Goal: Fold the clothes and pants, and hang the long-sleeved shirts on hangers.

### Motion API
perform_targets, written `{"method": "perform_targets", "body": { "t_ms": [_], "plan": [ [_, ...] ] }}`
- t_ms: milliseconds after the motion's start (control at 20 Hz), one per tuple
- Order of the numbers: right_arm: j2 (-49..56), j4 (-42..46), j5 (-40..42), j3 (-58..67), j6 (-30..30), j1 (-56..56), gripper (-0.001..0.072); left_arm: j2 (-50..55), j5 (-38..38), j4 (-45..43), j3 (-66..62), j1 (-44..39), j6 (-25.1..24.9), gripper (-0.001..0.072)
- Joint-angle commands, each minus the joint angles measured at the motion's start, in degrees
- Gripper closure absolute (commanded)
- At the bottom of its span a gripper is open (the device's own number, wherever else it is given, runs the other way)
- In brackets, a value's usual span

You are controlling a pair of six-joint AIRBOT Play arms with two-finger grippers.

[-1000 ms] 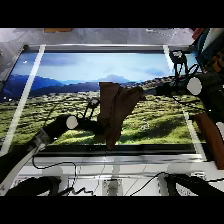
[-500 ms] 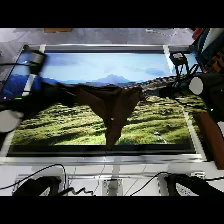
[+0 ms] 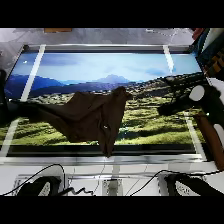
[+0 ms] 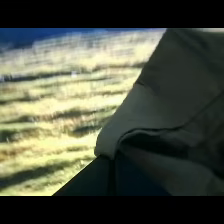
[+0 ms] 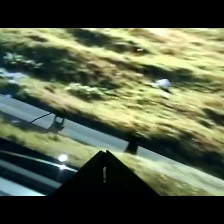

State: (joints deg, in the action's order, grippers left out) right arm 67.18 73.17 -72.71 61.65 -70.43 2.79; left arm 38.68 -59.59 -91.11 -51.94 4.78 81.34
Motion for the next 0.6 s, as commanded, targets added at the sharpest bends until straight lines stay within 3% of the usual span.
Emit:
{"method": "perform_targets", "body": {
  "t_ms": [0, 100, 200, 300, 450, 550],
  "plan": [
    [0.0, -15.3, 3.9, -7.2, 3.7, 4.6, 0.0699, -0.2, -1.7, 0.2, 9.2, 2.4, 0.3, 0.0695],
    [0.0, -14.9, 8.3, -8.2, 3.5, 10.7, 0.0685, -0.2, -1.3, 1.9, 12.4, 2.4, 0.3, 0.0695],
    [0.0, -14.8, 14.3, -8.2, 2.2, 17.8, 0.0336, -0.2, -1.0, 2.9, 13.4, 2.4, 0.3, 0.0695],
    [0.0, -13.0, 15.2, -8.2, 1.3, 24.5, 0.0316, -0.3, -0.5, 2.9, 13.4, 2.4, 0.3, 0.0695],
    [1.3, -3.5, 13.5, -8.2, -11.4, 33.3, 0.0311, -0.3, -0.4, 2.9, 13.4, 2.4, 0.3, 0.0695],
    [2.9, -2.5, 13.3, -8.2, -19.1, 37.6, 0.0162, -0.3, 0.0, 3.3, 13.4, 2.4, 0.3, 0.0695]
  ]
}}
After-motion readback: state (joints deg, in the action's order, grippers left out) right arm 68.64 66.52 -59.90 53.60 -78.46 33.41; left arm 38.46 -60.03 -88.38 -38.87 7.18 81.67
